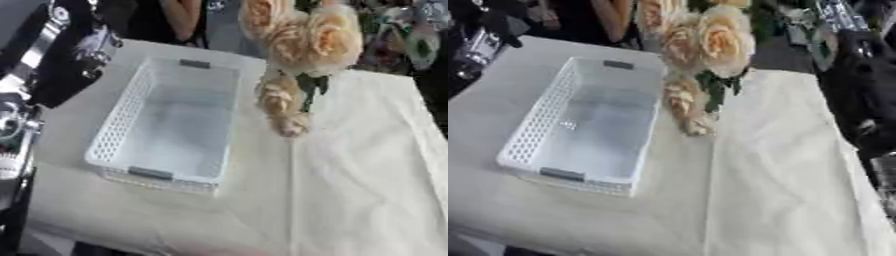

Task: Pick up objects on the table and place them in the box.

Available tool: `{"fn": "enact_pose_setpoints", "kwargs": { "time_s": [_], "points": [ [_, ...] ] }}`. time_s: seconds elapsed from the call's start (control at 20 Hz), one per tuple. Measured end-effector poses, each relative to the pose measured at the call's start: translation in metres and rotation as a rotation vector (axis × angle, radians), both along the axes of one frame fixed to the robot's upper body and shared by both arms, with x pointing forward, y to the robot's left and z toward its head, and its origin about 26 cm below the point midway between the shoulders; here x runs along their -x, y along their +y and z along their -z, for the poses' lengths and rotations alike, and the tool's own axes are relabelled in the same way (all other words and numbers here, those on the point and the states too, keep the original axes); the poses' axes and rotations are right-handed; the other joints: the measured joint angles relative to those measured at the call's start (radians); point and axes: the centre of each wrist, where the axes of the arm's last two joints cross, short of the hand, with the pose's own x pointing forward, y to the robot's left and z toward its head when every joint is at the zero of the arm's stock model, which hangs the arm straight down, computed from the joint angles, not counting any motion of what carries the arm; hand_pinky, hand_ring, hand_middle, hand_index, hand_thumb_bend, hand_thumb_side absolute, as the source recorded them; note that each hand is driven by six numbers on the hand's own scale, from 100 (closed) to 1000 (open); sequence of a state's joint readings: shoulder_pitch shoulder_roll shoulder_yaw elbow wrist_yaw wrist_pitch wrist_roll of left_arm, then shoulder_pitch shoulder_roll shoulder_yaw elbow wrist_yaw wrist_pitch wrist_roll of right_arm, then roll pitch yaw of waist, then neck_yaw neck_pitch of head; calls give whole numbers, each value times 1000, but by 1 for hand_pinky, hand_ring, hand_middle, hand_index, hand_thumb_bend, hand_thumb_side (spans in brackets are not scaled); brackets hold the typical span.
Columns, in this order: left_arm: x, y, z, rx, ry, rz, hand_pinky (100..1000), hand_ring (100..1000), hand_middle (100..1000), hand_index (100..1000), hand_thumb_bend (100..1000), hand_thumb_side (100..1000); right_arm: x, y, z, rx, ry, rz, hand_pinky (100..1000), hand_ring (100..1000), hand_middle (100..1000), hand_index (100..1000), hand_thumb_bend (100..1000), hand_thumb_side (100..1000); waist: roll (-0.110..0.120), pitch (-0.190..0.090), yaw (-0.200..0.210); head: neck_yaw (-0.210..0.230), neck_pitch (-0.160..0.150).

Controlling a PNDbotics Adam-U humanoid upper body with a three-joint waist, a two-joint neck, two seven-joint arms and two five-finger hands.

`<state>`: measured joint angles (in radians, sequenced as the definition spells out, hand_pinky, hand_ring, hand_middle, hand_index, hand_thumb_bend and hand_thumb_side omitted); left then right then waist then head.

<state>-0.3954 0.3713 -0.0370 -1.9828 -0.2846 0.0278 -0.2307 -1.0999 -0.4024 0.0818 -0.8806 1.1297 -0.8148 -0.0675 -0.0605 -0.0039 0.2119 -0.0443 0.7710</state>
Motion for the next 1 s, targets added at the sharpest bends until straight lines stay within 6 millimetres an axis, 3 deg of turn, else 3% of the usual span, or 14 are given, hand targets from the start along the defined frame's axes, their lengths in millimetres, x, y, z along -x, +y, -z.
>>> {"fn": "enact_pose_setpoints", "kwargs": {
  "time_s": [0.45,0.8,0.85,0.9,0.95,1.0],
  "points": [
    [-2,-17,-7,35,-27,85,556,734,844,790,100,806,-7,37,26,-137,35,48,136,361,379,452,100,109,-7,15,43,-42,0],
    [-3,-26,-11,63,-52,141,519,705,807,777,100,792,-4,83,21,-235,1,34,151,365,382,454,100,146,-14,18,73,-77,0],
    [-4,-27,-11,74,-61,147,484,669,771,756,100,779,-4,89,23,-225,5,32,215,413,437,508,100,100,-15,18,77,-84,0],
    [-4,-28,-12,89,-74,154,482,666,767,754,100,778,-3,95,27,-207,13,30,205,406,436,548,100,100,-16,18,84,-92,0],
    [-4,-29,-14,105,-89,162,484,663,763,753,100,778,-3,101,31,-178,20,31,397,547,578,645,100,100,-16,19,90,-101,0],
    [-4,-31,-15,122,-104,172,484,663,763,753,100,778,-2,107,35,-141,29,30,397,547,578,645,100,100,-16,22,96,-109,0]
  ]
}}
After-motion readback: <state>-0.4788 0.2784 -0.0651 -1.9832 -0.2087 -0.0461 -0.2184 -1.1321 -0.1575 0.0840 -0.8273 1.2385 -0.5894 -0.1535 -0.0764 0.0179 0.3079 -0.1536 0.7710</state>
